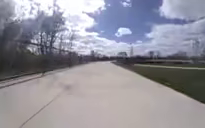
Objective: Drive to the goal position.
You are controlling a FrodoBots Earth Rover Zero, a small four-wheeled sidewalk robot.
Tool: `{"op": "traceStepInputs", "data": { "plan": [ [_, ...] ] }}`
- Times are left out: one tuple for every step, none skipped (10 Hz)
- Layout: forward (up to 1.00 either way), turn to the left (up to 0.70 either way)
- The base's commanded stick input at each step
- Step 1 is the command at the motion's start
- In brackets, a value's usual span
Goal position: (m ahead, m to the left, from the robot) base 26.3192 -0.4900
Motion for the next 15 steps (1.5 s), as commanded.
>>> {"op": "traceStepInputs", "data": {
  "plan": [
    [1.0,-0.1],
    [1.0,0.0],
    [1.0,0.0],
    [1.0,0.0],
    [1.0,-0.13],
    [1.0,-0.11],
    [1.0,0.0],
    [1.0,0.0],
    [1.0,0.0],
    [1.0,0.0],
    [1.0,-0.11],
    [1.0,-0.27],
    [1.0,-0.18],
    [1.0,0.0],
    [1.0,0.0]
  ]
}}
